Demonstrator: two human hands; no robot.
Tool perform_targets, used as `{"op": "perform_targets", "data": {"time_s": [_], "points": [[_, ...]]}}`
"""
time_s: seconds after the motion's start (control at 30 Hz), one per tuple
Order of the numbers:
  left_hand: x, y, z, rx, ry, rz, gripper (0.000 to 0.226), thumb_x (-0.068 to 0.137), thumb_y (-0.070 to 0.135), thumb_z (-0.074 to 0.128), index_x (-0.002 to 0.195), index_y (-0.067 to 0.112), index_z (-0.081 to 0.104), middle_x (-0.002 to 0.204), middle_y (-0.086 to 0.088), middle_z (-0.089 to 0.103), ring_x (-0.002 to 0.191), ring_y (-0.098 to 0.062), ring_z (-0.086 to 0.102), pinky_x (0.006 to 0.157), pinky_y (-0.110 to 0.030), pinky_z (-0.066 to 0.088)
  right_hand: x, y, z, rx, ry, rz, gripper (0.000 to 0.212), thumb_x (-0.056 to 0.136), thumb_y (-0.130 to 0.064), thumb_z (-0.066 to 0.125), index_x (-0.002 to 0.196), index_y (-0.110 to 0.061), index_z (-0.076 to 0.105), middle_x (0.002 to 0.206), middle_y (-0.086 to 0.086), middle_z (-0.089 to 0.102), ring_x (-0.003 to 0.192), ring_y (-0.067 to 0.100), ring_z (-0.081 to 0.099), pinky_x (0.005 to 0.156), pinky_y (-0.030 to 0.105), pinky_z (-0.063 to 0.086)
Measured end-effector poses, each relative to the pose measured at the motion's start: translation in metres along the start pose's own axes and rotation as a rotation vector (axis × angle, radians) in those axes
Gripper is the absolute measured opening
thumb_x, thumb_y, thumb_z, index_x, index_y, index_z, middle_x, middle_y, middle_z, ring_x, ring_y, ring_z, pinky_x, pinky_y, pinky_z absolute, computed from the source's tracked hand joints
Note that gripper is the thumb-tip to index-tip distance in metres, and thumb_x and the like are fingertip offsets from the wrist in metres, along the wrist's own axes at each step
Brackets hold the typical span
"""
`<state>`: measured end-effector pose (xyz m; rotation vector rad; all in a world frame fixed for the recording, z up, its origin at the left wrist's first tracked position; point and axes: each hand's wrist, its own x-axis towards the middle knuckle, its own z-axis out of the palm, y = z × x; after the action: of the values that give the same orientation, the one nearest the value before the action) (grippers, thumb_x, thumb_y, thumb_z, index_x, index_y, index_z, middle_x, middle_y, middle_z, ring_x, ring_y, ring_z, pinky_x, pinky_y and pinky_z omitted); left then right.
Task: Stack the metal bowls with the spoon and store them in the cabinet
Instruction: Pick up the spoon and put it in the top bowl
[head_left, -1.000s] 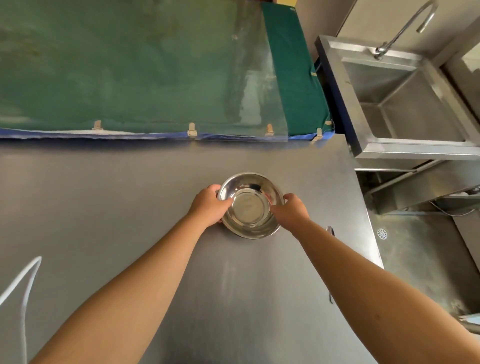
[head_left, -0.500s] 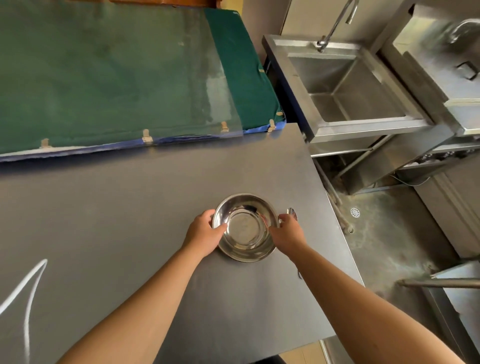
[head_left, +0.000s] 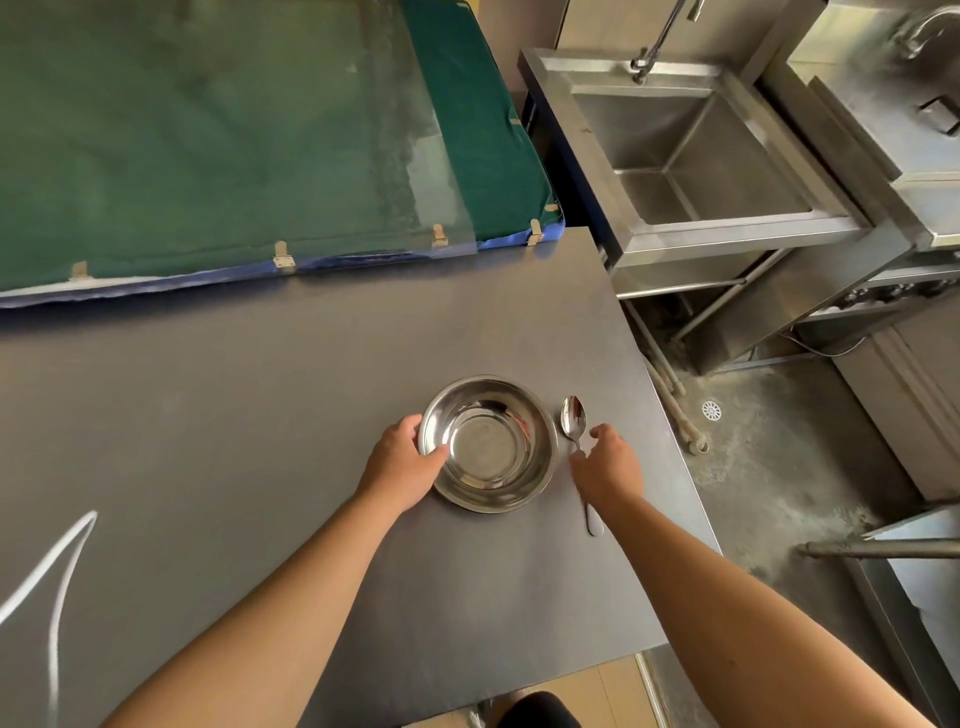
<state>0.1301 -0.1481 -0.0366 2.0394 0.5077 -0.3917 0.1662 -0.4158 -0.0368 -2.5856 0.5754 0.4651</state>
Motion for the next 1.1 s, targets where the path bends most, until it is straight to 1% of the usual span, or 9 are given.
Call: {"op": "perform_targets", "data": {"time_s": [0.07, 0.13, 0.2, 0.37, 0.53, 0.63, 0.73, 0.97, 1.1], "points": [[-0.001, 0.001, 0.001, 0.061, -0.010, 0.009, 0.046, 0.087, 0.035, 0.067, 0.130, 0.022, 0.059, 0.120, 0.002, 0.065, 0.106, -0.022, 0.063, 0.089, -0.035, 0.051, 0.003, 0.007, 0.001, -0.082, -0.001, -0.009, 0.037, 0.092, -0.023, 0.063, 0.125, -0.008, 0.054, 0.122, 0.014, 0.062, 0.104, 0.033, 0.063, 0.076, 0.032, 0.042], [-0.003, 0.001, 0.002, 0.127, -0.029, 0.008, 0.062, 0.089, 0.037, 0.066, 0.146, 0.020, 0.048, 0.137, -0.004, 0.056, 0.119, -0.026, 0.058, 0.102, -0.039, 0.048, 0.005, 0.011, 0.004, -0.124, -0.007, -0.004, 0.032, 0.091, -0.024, 0.063, 0.117, -0.006, 0.055, 0.117, 0.015, 0.062, 0.102, 0.034, 0.063, 0.074, 0.032, 0.040], [-0.006, 0.001, 0.004, 0.181, -0.034, 0.014, 0.069, 0.091, 0.039, 0.065, 0.152, 0.019, 0.039, 0.147, -0.006, 0.046, 0.126, -0.028, 0.055, 0.105, -0.037, 0.045, 0.006, 0.013, 0.007, -0.145, -0.015, -0.009, 0.030, 0.091, -0.024, 0.062, 0.114, -0.005, 0.056, 0.115, 0.016, 0.062, 0.102, 0.035, 0.062, 0.074, 0.032, 0.040], [-0.011, -0.001, 0.007, 0.261, -0.004, 0.086, 0.066, 0.092, 0.039, 0.066, 0.148, 0.019, 0.038, 0.146, -0.005, 0.040, 0.119, -0.031, 0.058, 0.095, -0.037, 0.048, 0.008, 0.011, 0.016, -0.166, -0.019, -0.019, 0.024, 0.095, -0.019, 0.053, 0.112, -0.003, 0.059, 0.115, 0.018, 0.060, 0.101, 0.037, 0.062, 0.078, 0.036, 0.044], [-0.017, -0.004, 0.008, 0.321, 0.017, 0.134, 0.075, 0.091, 0.036, 0.068, 0.153, 0.018, 0.029, 0.150, -0.004, 0.031, 0.119, -0.030, 0.057, 0.087, -0.032, 0.045, 0.009, 0.008, 0.016, -0.166, -0.037, -0.011, 0.021, 0.091, -0.009, 0.049, 0.106, -0.002, 0.061, 0.109, 0.019, 0.065, 0.099, 0.039, 0.063, 0.079, 0.040, 0.050], [-0.020, -0.004, 0.007, 0.321, 0.002, 0.148, 0.074, 0.091, 0.035, 0.068, 0.152, 0.021, 0.030, 0.149, -0.004, 0.032, 0.118, -0.029, 0.057, 0.087, -0.034, 0.047, 0.009, 0.007, 0.012, -0.165, -0.049, -0.019, 0.018, 0.089, -0.009, 0.052, 0.103, -0.003, 0.062, 0.104, 0.017, 0.066, 0.092, 0.036, 0.062, 0.072, 0.036, 0.046], [-0.023, -0.004, 0.007, 0.303, -0.005, 0.152, 0.071, 0.090, 0.034, 0.069, 0.150, 0.023, 0.033, 0.146, -0.004, 0.035, 0.115, -0.029, 0.059, 0.086, -0.033, 0.048, 0.008, 0.008, 0.009, -0.168, -0.068, -0.026, 0.015, 0.086, -0.009, 0.052, 0.098, -0.006, 0.061, 0.097, 0.013, 0.064, 0.082, 0.031, 0.057, 0.069, 0.034, 0.044], [-0.026, -0.001, 0.005, 0.317, -0.027, 0.147, 0.071, 0.091, 0.035, 0.068, 0.151, 0.023, 0.032, 0.147, -0.004, 0.034, 0.114, -0.028, 0.059, 0.086, -0.034, 0.049, 0.002, 0.010, 0.005, -0.178, -0.110, 0.005, 0.011, 0.084, -0.014, 0.059, 0.093, -0.009, 0.062, 0.082, 0.005, 0.060, 0.076, 0.028, 0.061, 0.061, 0.032, 0.046], [-0.027, 0.001, 0.003, 0.321, -0.041, 0.144, 0.071, 0.091, 0.035, 0.068, 0.151, 0.023, 0.032, 0.147, -0.005, 0.035, 0.113, -0.029, 0.060, 0.089, -0.037, 0.051, 0.000, 0.004, -0.006, -0.188, -0.078, -0.036, 0.014, 0.085, -0.018, 0.064, 0.095, -0.009, 0.062, 0.075, 0.003, 0.056, 0.074, 0.029, 0.061, 0.058, 0.030, 0.044]]}}
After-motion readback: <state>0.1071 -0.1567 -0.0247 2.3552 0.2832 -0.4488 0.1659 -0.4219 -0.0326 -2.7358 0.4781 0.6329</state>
